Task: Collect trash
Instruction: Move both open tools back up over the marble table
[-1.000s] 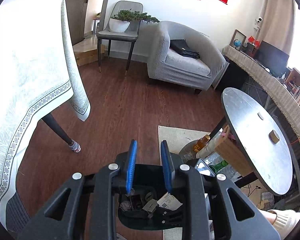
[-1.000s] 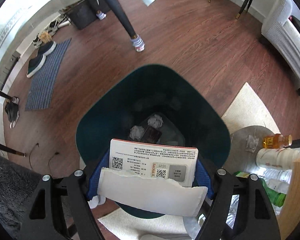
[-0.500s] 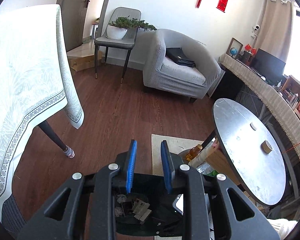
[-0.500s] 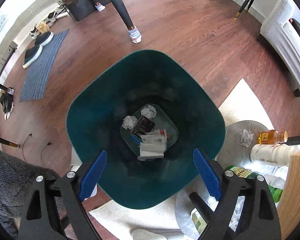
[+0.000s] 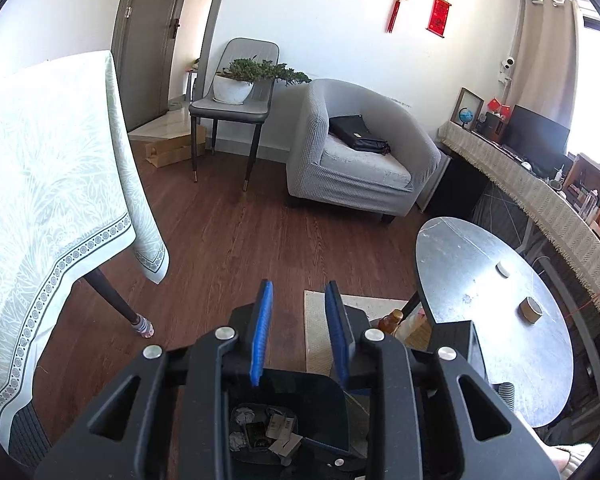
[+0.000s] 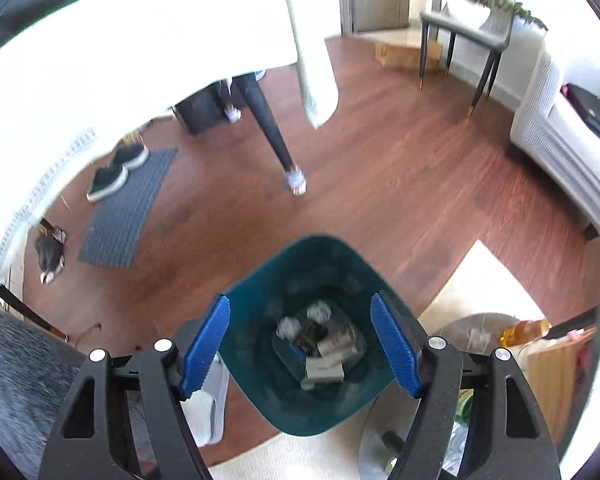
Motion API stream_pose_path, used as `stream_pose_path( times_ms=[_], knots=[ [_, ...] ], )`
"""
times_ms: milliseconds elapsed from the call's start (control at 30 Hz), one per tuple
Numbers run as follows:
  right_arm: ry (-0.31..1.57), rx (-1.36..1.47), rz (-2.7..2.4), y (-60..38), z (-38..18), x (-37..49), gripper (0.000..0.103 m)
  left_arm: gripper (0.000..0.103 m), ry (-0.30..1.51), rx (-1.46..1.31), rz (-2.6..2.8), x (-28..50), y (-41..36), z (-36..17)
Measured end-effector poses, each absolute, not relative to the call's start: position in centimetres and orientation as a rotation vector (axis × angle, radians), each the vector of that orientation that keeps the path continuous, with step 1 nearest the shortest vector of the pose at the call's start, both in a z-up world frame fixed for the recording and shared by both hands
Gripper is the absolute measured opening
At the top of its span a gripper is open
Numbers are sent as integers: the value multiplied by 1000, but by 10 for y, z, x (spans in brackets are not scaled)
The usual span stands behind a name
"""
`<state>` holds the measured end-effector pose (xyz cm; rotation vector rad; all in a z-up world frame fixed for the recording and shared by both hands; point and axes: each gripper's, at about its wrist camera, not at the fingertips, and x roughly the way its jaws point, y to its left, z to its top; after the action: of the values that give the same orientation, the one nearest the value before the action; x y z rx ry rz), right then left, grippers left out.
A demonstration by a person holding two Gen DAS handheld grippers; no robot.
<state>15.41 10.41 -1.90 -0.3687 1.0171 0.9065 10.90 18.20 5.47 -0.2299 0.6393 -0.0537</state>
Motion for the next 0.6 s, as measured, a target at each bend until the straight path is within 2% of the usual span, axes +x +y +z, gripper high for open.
stream_pose_path(
  times_ms=[333, 600],
  knots=[
    [921, -288, 816, 53, 30, 163, 63, 38, 638, -198, -91, 118, 145, 59],
    [843, -219, 679, -17, 63, 175, 59, 49, 645, -151, -143, 126, 100, 58]
  ],
)
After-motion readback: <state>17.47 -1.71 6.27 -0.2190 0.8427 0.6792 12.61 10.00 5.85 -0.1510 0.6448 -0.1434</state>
